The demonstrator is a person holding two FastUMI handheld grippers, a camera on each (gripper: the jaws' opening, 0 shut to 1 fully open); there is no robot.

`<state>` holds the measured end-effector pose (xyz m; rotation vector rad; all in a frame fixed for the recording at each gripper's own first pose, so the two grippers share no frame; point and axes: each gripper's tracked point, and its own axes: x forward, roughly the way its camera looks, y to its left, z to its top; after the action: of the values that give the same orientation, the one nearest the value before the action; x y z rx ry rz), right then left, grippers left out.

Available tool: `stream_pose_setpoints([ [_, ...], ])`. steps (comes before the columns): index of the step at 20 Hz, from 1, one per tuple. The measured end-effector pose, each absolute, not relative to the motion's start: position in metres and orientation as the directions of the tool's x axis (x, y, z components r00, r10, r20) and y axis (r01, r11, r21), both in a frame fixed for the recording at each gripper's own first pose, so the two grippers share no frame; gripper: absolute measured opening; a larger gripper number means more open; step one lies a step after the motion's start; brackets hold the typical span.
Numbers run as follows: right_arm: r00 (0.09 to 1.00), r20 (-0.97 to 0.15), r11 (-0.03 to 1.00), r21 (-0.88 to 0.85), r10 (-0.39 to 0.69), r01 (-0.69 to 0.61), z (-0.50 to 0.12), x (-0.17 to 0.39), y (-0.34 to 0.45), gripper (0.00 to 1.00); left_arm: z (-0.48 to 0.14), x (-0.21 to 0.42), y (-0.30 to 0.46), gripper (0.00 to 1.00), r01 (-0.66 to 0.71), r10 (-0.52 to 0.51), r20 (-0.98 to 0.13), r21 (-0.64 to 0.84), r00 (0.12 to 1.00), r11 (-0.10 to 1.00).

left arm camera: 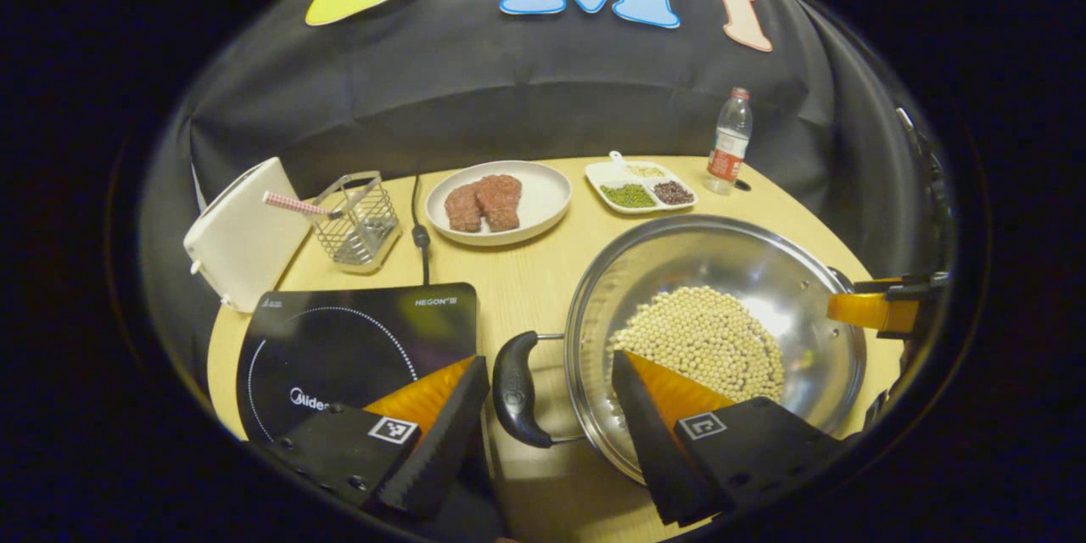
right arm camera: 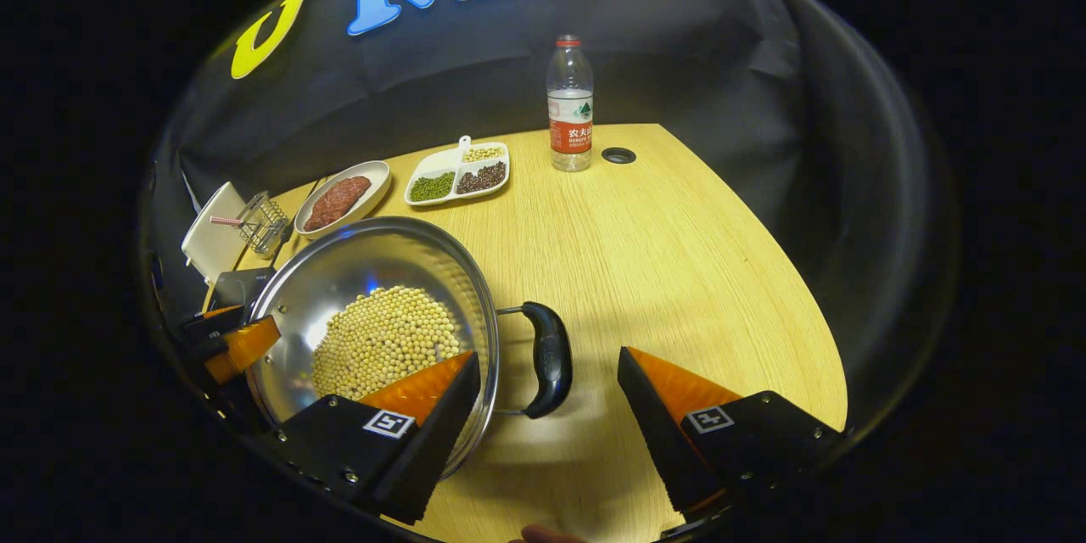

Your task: First push the handle of the pot to place it horizontally, then grasp the pot with both hands and set it on the induction cooktop.

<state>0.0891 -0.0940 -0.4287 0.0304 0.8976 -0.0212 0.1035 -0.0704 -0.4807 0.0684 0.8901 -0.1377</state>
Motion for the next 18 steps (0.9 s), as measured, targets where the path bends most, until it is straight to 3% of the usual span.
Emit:
stream_pose_setpoints([
  [6, 0.589, -0.808, 0.999, -0.005, -0.029, 0.042, -0.447, 0.099, -0.093, 1.0, -0.487, 0.106, -0.073, 0.99, 0.17, -0.085, -0.787, 0.025, 0.611, 0.985],
  [11, 0.562, -0.827, 1.0, -0.004, -0.02, 0.029, -0.462, 0.1, -0.087, 1.0, -0.494, 0.109, -0.07, 0.91, 0.189, -0.061, -0.797, 0.068, 0.6, 0.98],
  [12, 0.555, -0.832, 1.0, -0.005, -0.019, 0.028, -0.464, 0.099, -0.085, 0.96, -0.5, 0.111, -0.065, 0.83, 0.195, -0.042, -0.804, 0.093, 0.593, 0.976],
  [15, 0.547, -0.837, 0.999, 0.011, -0.012, 0.039, -0.468, 0.099, -0.081, 0.77, -0.497, 0.109, -0.067, 0.75, 0.196, -0.062, -0.813, 0.065, 0.579, 0.978],
  [18, 0.541, -0.841, 0.998, 0.041, 0.007, 0.05, -0.467, 0.099, -0.082, 0.75, -0.496, 0.109, -0.066, 0.7, 0.193, -0.059, -0.819, 0.064, 0.57, 0.979],
])
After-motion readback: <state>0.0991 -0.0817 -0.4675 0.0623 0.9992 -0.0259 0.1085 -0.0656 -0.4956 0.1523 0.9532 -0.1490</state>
